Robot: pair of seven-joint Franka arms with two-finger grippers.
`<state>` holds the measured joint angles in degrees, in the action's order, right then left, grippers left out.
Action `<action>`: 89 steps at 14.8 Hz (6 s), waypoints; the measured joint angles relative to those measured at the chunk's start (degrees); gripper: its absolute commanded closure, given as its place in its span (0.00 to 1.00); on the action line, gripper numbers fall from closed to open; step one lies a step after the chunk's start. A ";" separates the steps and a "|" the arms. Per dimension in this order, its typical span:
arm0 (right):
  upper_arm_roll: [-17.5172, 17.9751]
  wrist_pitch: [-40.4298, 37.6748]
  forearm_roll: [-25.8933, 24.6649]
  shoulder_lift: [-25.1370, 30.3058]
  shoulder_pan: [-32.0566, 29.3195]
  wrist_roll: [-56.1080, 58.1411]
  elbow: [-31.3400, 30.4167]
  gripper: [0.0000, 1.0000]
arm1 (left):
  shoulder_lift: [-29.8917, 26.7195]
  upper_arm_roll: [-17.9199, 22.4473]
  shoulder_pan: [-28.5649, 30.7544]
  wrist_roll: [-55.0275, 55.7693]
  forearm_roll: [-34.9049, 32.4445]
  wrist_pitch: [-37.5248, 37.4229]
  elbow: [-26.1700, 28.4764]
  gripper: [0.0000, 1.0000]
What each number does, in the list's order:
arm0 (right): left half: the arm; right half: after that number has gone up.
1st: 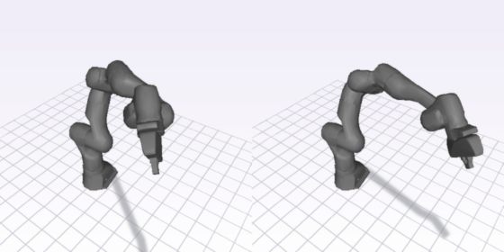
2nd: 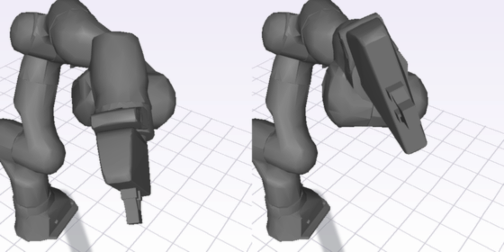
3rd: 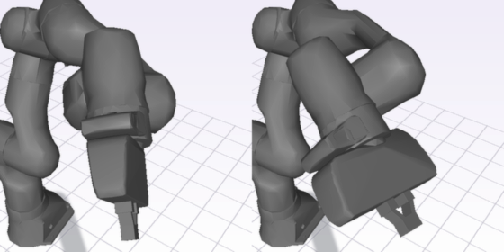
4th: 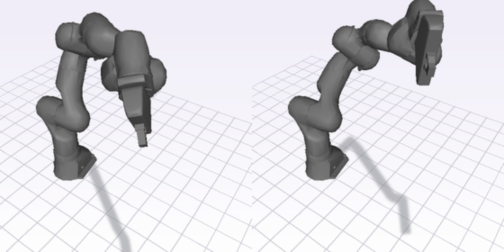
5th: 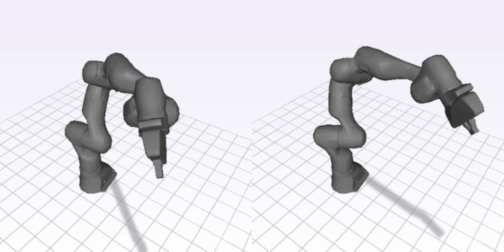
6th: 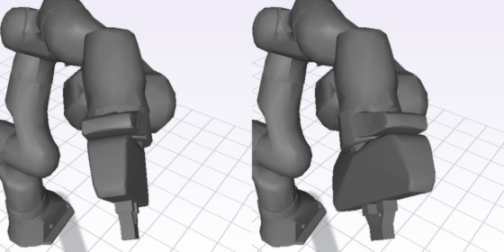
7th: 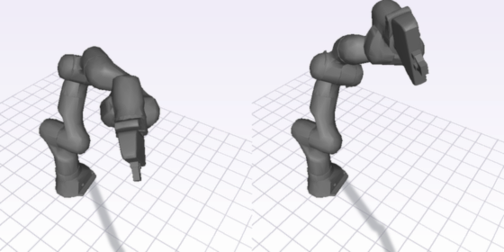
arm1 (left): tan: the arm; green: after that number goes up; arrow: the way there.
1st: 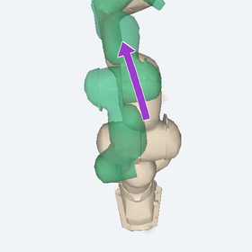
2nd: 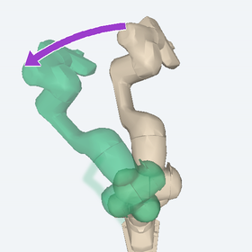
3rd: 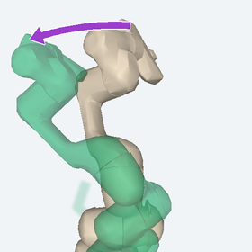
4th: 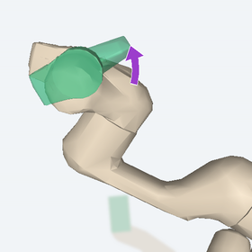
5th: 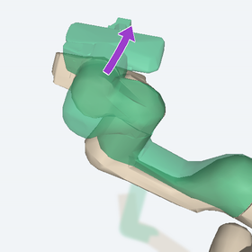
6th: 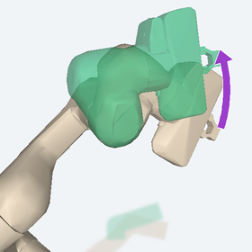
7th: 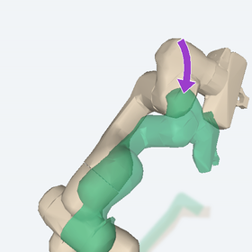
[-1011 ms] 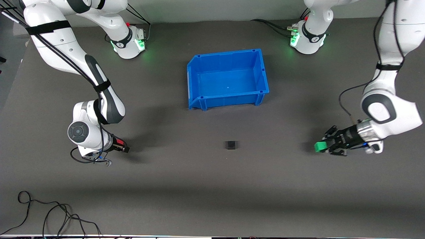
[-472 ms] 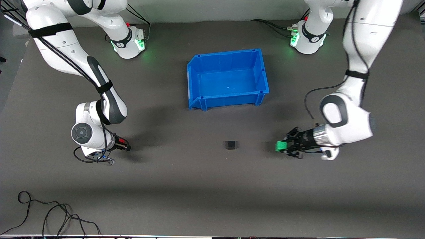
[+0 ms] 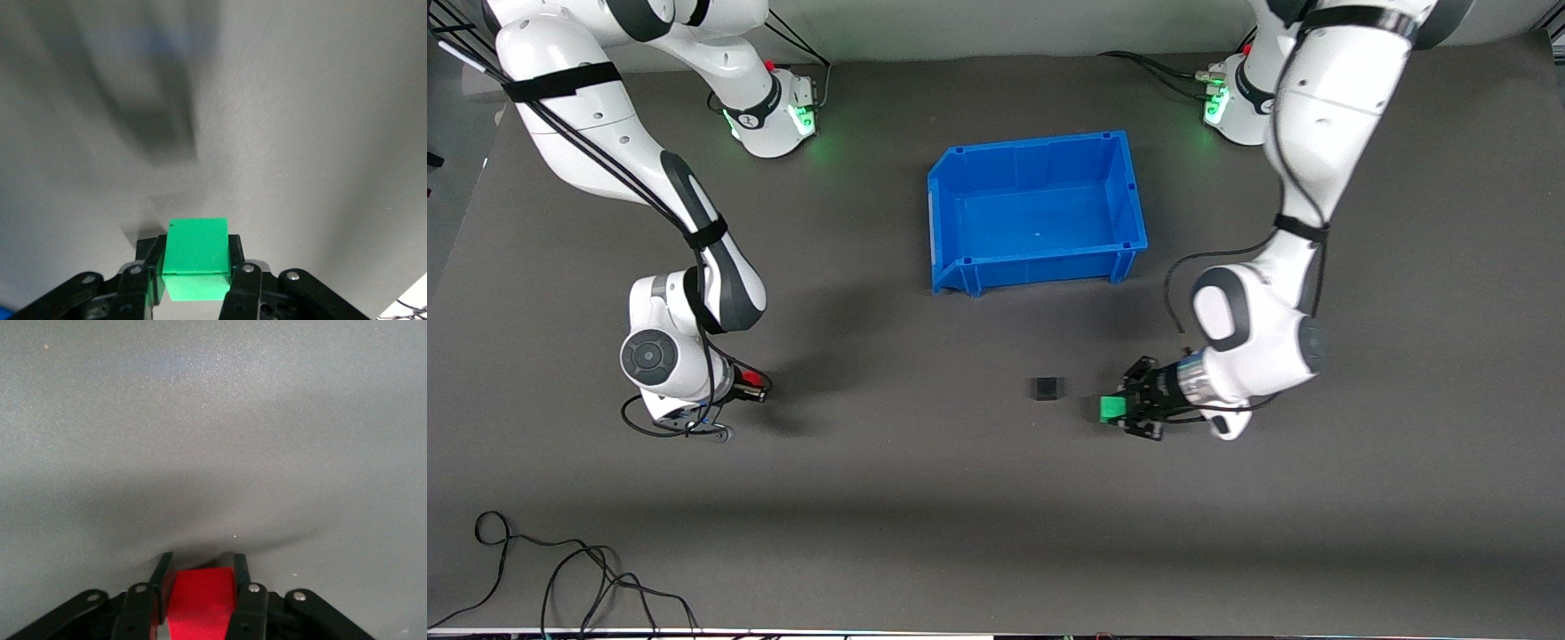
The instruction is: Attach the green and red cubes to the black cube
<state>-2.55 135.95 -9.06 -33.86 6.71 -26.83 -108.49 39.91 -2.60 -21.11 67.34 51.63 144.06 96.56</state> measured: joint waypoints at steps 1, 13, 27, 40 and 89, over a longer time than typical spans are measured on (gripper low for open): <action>0.00 0.03 0.00 0.01 0.00 0.00 0.14 0.85 | 0.90 0.01 -1.16 0.78 0.00 0.96 -0.16 0.77; 2.14 -12.04 15.89 -1.09 15.41 -40.58 15.20 0.86 | 3.21 0.05 -5.39 11.15 0.00 1.71 -0.19 0.76; 2.58 -11.19 22.03 -23.62 24.43 -73.06 42.38 0.86 | 4.43 0.05 -11.74 20.29 0.00 12.86 -1.24 0.69; 4.30 -7.82 22.07 -27.10 25.76 -77.72 45.05 0.00 | 5.66 2.09 -11.46 18.61 -1.74 13.22 -2.91 0.00; -18.91 -35.93 11.04 28.66 14.97 24.09 11.29 0.00 | -34.58 2.23 18.82 -68.80 -51.53 -53.71 -7.39 0.00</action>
<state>-21.45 100.02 1.98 -5.21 21.68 -2.74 -97.20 5.33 -0.37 -2.29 -1.46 0.10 90.35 89.17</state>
